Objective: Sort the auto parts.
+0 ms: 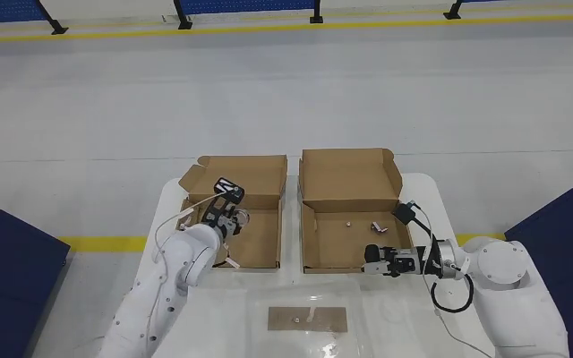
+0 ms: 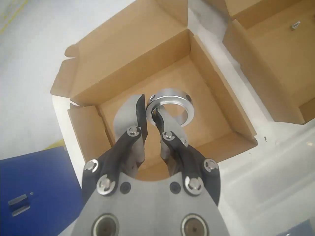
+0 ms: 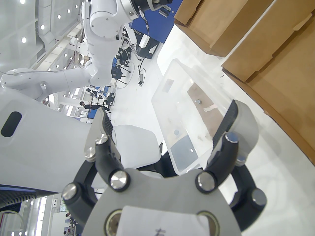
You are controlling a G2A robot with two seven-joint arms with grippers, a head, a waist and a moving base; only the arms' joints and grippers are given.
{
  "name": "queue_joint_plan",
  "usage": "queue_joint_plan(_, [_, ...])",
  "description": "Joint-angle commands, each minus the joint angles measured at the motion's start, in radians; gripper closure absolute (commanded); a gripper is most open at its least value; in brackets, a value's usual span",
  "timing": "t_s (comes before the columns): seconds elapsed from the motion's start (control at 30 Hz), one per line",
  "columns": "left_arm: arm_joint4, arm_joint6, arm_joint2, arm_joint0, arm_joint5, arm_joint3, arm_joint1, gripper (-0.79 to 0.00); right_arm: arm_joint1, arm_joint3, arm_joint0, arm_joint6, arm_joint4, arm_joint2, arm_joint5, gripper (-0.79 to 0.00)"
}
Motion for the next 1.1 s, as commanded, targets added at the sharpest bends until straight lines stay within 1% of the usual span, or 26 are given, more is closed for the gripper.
queue_joint_plan(0.0, [-0.009,-0.046,0.014,-0.034,0.011,0.029,-0.007,0.0,0.0,0.0,0.0,0.0,0.0,0.0,0.0,-0.785])
queue_joint_plan(0.03, [-0.01,-0.075,0.024,-0.048,0.016,0.046,-0.01,0.0,0.0,0.0,0.0,0.0,0.0,0.0,0.0,-0.785])
queue_joint_plan(0.1, [-0.063,-0.13,0.038,-0.076,0.015,0.075,-0.019,0.0,0.0,0.0,0.0,0.0,0.0,0.0,0.0,-0.785])
queue_joint_plan(0.17, [-0.098,-0.164,0.043,-0.103,0.024,0.112,-0.025,0.0,0.0,0.0,0.0,0.0,0.0,0.0,0.0,-0.785])
queue_joint_plan(0.47, [-0.1,-0.167,0.045,-0.107,0.024,0.117,-0.026,0.0,0.0,0.0,0.0,0.0,0.0,0.0,0.0,-0.785])
queue_joint_plan(0.5, [-0.099,-0.159,0.042,-0.1,0.031,0.126,-0.026,0.0,0.0,0.0,0.0,0.0,0.0,0.0,0.0,-0.785])
queue_joint_plan(0.57, [-0.1,-0.182,0.047,-0.109,0.045,0.144,-0.029,0.0,0.0,0.0,0.0,0.0,0.0,0.0,0.0,-0.785])
queue_joint_plan(0.67, [-0.102,-0.246,0.076,-0.148,0.094,0.199,-0.042,0.0,0.0,0.0,0.0,0.0,0.0,0.0,0.0,-0.785])
queue_joint_plan(0.73, [-0.121,-0.309,0.103,-0.188,0.134,0.259,-0.055,0.0,0.0,0.0,0.0,0.0,0.0,0.0,0.0,-0.785])
queue_joint_plan(0.8, [-0.131,-0.339,0.141,-0.227,0.153,0.315,-0.071,0.0,0.0,0.0,0.0,0.0,0.0,0.0,0.0,-0.785])
queue_joint_plan(0.9, [-0.179,-0.36,0.184,-0.277,0.175,0.399,-0.096,0.0,0.0,0.0,0.0,0.0,0.0,0.0,0.0,-0.785])
queue_joint_plan(0.97, [-0.187,-0.345,0.203,-0.308,0.193,0.444,-0.109,0.0,0.0,0.0,0.0,0.0,0.0,0.0,0.0,-0.785])
queue_joint_plan(1.07, [-0.187,-0.345,0.203,-0.308,0.193,0.444,-0.109,0.0,0.0,0.0,0.0,0.0,0.0,0.0,0.0,-0.785])
